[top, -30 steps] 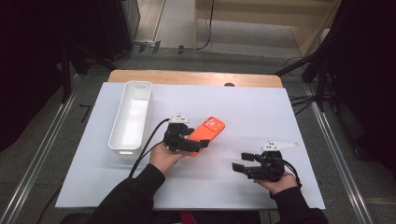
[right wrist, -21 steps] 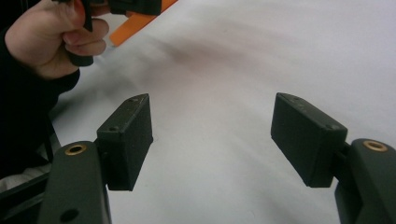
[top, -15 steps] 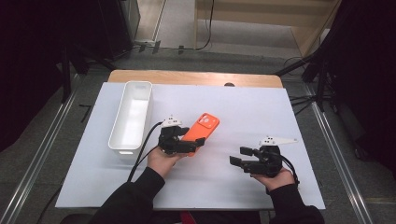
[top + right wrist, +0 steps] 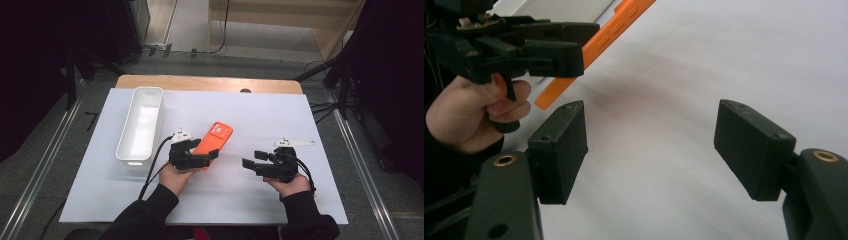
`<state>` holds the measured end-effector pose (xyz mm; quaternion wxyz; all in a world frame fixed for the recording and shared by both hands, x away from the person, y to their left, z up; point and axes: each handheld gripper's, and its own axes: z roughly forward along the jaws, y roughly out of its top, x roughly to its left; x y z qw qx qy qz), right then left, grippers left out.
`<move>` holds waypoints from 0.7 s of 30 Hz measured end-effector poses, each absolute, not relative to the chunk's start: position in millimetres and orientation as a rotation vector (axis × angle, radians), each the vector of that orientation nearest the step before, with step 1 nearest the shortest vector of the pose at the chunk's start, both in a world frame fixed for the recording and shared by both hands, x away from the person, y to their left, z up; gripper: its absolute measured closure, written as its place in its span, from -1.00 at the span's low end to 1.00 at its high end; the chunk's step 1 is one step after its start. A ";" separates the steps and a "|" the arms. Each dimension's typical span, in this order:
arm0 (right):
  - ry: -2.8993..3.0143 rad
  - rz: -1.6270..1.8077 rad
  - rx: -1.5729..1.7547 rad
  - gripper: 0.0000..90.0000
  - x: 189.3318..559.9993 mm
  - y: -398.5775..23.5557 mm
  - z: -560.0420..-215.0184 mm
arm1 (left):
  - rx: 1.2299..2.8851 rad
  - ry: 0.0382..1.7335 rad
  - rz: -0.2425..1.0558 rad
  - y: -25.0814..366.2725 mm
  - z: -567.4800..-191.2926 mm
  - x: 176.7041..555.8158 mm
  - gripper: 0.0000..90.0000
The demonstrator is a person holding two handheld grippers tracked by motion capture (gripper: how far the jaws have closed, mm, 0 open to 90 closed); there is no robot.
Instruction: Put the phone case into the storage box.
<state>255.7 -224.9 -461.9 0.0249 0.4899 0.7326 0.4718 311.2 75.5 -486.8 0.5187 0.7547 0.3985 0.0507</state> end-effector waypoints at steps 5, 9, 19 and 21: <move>2.250 1.478 1.527 -0.38 261.9 -219.9 -456.8 | 1.801 0.962 0.141 74.4 -489.2 308.9 -0.63; 2.234 1.500 1.547 -0.38 267.0 -216.3 -454.8 | 1.794 0.963 0.152 74.1 -489.8 307.7 -0.63; 2.205 1.535 1.584 -0.37 279.7 -206.8 -452.4 | 1.778 0.968 0.180 72.2 -490.8 303.7 -0.63; 2.203 1.535 1.586 -0.37 281.6 -206.0 -452.4 | 1.785 0.966 0.182 72.2 -490.9 303.4 -0.63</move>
